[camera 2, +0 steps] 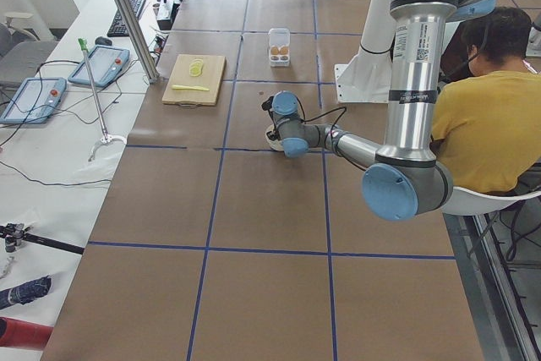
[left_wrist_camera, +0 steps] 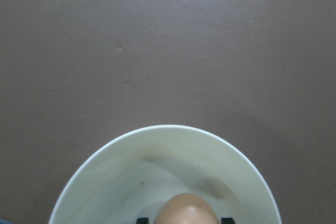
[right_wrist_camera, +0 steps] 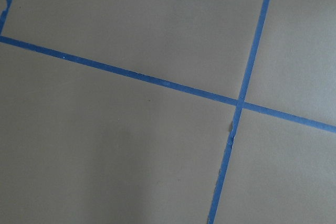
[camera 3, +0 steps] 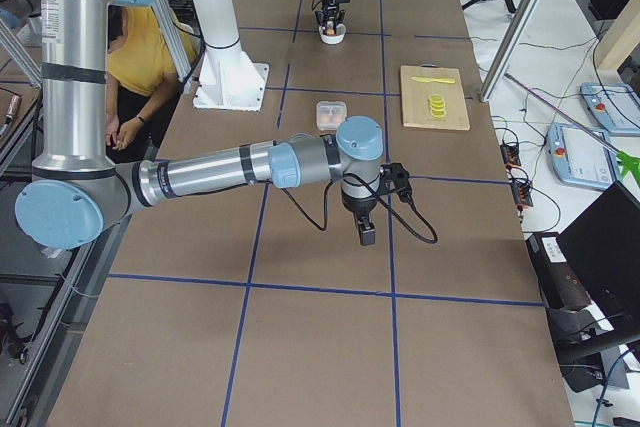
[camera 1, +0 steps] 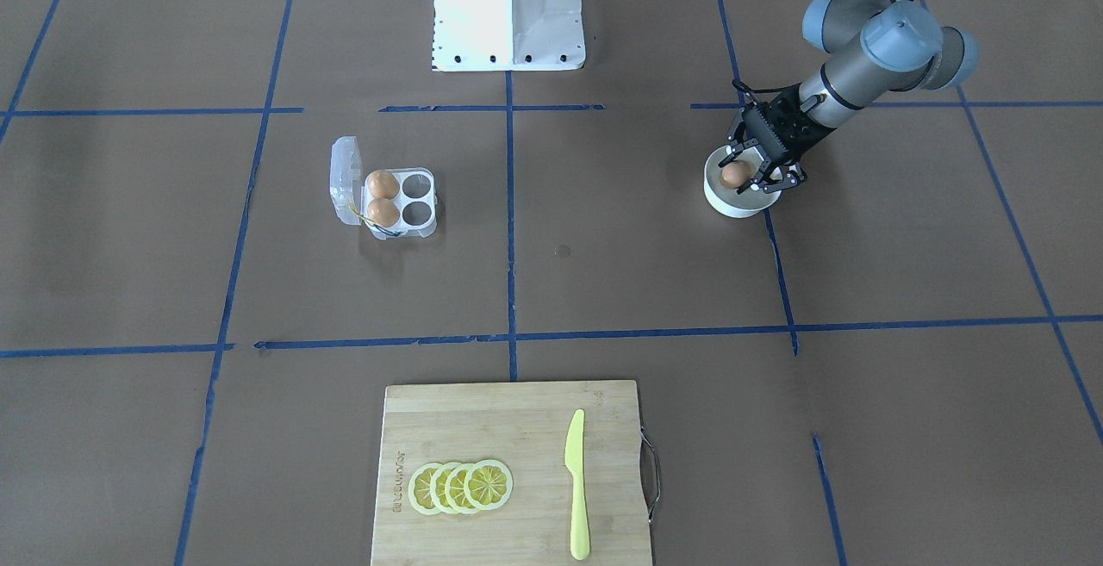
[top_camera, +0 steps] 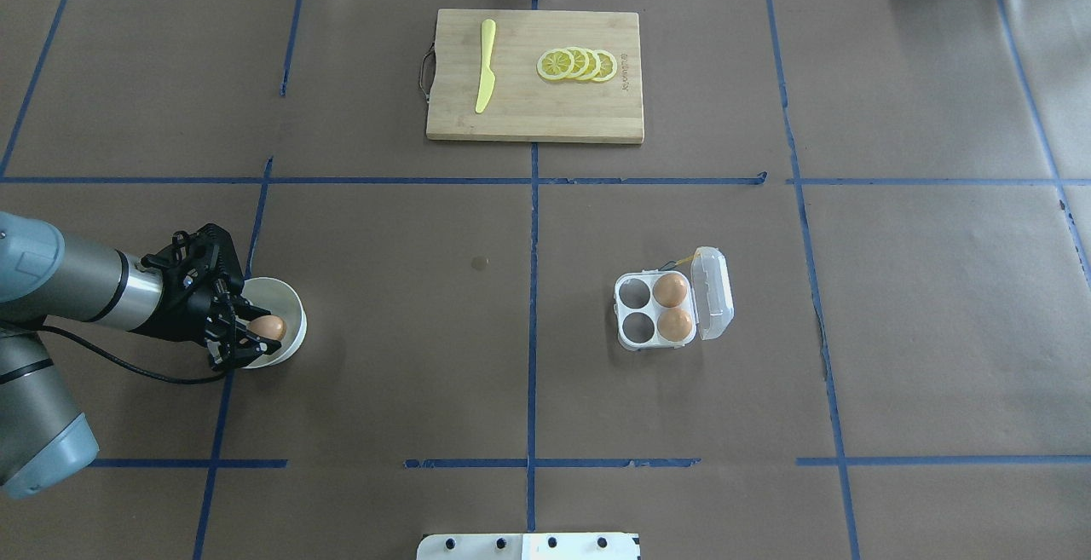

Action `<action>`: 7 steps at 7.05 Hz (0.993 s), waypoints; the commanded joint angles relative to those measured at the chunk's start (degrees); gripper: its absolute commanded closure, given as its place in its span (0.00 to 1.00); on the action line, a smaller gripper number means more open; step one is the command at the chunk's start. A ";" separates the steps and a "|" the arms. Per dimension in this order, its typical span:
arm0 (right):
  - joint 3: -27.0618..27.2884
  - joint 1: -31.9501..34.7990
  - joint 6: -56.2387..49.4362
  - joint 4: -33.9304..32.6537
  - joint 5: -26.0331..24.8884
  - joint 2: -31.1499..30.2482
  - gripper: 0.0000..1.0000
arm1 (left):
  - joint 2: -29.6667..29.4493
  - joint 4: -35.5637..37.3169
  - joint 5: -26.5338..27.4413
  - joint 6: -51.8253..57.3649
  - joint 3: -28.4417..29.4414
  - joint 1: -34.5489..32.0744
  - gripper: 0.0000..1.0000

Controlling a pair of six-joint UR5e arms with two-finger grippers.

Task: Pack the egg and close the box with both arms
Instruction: 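Close the left gripper on the brown egg inside the bowl, then lift the egg with the left gripper and carry it to the egg box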

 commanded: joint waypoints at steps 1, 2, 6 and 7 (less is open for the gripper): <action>0.06 0.00 0.09 0.00 0.00 0.10 0.00 | -0.56 -8.55 -0.01 0.10 -1.05 -3.80 0.96; -0.02 0.00 0.09 0.00 0.00 0.11 0.00 | -0.56 -15.67 -0.01 0.10 -0.62 -5.48 0.99; -0.03 0.00 0.09 0.00 0.00 0.11 0.00 | -17.98 -24.34 0.52 3.70 7.43 -5.41 1.00; -0.03 0.00 0.09 0.00 0.00 0.11 0.00 | -22.31 -27.40 0.52 3.79 10.95 -4.71 1.00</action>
